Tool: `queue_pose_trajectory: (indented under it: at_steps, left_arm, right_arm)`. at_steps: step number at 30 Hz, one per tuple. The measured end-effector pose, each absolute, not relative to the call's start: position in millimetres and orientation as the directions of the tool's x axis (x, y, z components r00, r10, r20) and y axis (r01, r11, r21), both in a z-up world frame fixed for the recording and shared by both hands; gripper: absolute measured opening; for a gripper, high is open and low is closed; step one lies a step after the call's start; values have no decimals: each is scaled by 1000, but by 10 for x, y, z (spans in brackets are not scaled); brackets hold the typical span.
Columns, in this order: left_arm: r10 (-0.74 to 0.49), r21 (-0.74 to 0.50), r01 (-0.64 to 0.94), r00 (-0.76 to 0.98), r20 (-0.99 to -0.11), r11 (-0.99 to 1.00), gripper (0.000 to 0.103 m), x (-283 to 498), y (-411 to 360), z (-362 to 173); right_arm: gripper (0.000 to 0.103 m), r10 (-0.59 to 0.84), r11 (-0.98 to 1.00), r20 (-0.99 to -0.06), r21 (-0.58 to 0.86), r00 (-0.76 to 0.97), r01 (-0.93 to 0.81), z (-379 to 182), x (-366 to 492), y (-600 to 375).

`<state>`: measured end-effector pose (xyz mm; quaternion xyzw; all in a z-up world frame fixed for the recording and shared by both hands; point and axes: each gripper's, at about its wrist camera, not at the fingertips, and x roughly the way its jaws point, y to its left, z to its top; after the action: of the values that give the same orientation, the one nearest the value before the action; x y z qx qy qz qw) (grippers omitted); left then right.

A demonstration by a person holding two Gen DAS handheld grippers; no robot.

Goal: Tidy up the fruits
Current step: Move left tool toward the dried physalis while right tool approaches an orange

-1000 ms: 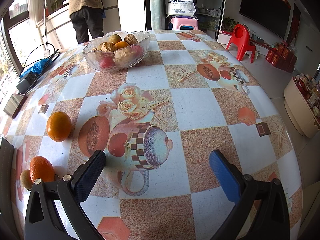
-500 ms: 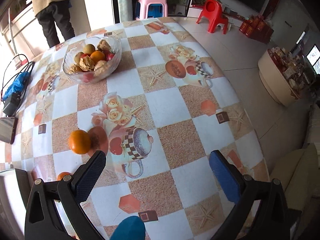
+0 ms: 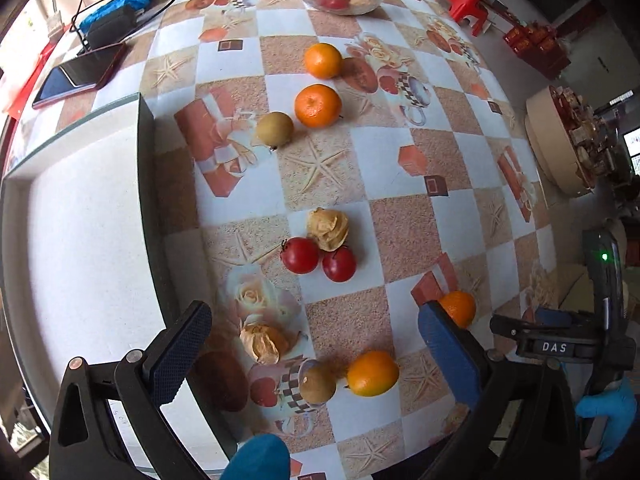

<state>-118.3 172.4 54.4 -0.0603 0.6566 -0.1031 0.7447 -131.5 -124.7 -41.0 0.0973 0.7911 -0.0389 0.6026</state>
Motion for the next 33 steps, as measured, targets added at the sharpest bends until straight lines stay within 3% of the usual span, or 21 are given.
queue_pose_trajectory:
  at_steps: [7, 13, 19, 27, 33]
  left_arm:
    - [-160, -173, -70, 158, -974, 982, 103, -1075, 2253, 493]
    - [-4, -7, -34, 77, -997, 999, 103, -1123, 2395, 195]
    - [65, 60, -103, 38, -997, 993, 103, -1192, 2755, 79]
    - [55, 51, -100, 40, -998, 994, 103, -1318, 2926, 313]
    - [-32, -29, 35, 90, -995, 999, 103, -1346, 2456, 624]
  right_arm:
    - [103, 104, 982, -963, 60, -247, 181, -8, -1292, -1030]
    - [103, 98, 986, -969, 65, -227, 151, 174, -1193, -911]
    - [103, 104, 990, -968, 79, -228, 114, 401, -1119, -653]
    - [103, 115, 986, -963, 81, -244, 145, 374, -1060, -556]
    - [103, 101, 988, -969, 71, -227, 137, 140, -1136, -569]
